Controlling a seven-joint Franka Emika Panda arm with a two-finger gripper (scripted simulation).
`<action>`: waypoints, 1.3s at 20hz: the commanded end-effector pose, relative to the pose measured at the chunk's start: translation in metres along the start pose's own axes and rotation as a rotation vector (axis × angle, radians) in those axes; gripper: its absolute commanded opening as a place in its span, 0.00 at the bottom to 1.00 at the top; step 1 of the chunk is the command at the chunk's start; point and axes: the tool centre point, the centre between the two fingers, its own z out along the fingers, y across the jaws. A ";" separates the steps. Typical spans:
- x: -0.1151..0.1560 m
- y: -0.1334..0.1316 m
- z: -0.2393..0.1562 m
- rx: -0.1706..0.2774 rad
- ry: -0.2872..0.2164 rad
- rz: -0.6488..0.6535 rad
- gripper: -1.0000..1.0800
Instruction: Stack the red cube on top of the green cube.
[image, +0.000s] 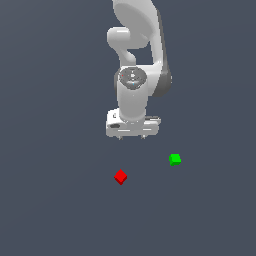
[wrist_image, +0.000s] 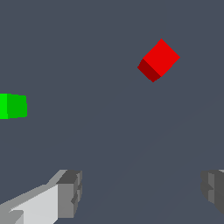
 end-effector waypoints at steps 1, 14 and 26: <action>0.000 0.000 0.000 0.000 0.000 0.000 0.96; 0.022 0.001 0.012 0.000 0.008 0.121 0.96; 0.080 0.018 0.045 -0.001 0.031 0.452 0.96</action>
